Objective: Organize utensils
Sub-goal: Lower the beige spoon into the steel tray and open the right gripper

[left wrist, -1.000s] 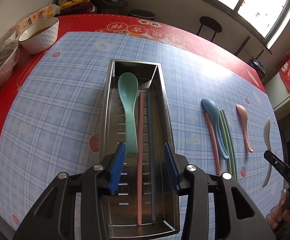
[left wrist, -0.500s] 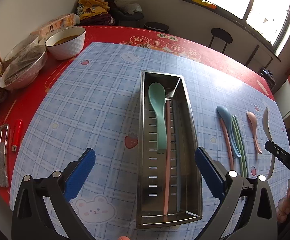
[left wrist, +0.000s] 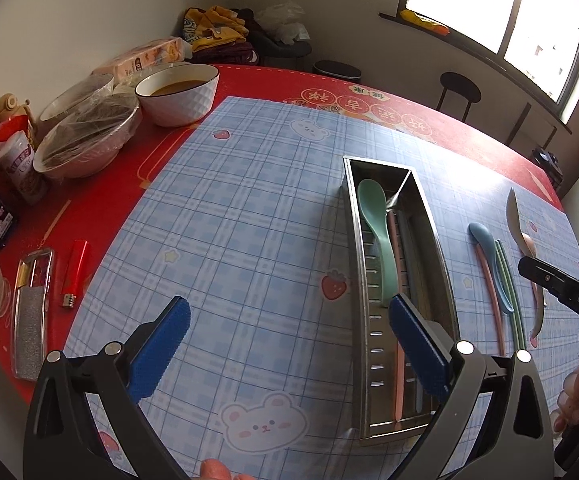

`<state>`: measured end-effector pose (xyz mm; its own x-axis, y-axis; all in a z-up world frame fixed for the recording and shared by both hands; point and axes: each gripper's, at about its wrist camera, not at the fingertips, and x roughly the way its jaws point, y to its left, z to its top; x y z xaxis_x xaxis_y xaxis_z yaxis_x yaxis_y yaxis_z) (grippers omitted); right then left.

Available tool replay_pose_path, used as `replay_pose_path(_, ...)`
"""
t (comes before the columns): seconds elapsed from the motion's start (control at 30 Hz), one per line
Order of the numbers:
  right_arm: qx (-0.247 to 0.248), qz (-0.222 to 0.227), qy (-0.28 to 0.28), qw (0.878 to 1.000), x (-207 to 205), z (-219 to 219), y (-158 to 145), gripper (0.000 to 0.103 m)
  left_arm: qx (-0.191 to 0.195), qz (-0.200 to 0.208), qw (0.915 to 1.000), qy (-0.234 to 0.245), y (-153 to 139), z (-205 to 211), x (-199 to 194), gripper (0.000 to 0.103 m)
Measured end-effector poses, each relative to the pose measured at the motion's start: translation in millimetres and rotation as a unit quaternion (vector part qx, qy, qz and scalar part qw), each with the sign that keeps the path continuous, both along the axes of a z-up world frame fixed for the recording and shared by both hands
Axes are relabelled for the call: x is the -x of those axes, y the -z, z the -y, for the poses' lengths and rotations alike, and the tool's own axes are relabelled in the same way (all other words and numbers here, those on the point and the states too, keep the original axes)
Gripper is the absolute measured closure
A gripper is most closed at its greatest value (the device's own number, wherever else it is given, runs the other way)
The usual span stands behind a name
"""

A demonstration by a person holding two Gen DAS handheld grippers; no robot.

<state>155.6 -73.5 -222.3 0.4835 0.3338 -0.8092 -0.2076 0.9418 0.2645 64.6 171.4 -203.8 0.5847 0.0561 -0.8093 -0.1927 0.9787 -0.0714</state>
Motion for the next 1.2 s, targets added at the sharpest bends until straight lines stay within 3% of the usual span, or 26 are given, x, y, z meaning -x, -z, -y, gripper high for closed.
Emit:
replay_pose_path(0.23, 0.007, -0.013, -0.032, 0.999, -16.7, -54.9, 10.1, 0.088, -0.005, -0.003, 0.9999, 0.013, 6.2, -16.8, 2.7, 0.006)
replay_pose_path(0.57, 0.019, -0.049, -0.031, 0.998, -49.0, -105.3, 30.5, 0.088, -0.001, -0.003, 0.9995, 0.032, 13.1, -32.9, -0.9, 0.006)
replay_pose_path(1.2, 0.021, -0.085, -0.015, 0.996, -74.6, -123.4, 53.7, 0.087, 0.023, -0.006, 0.9987, 0.044, 19.4, -38.2, -3.7, 0.006)
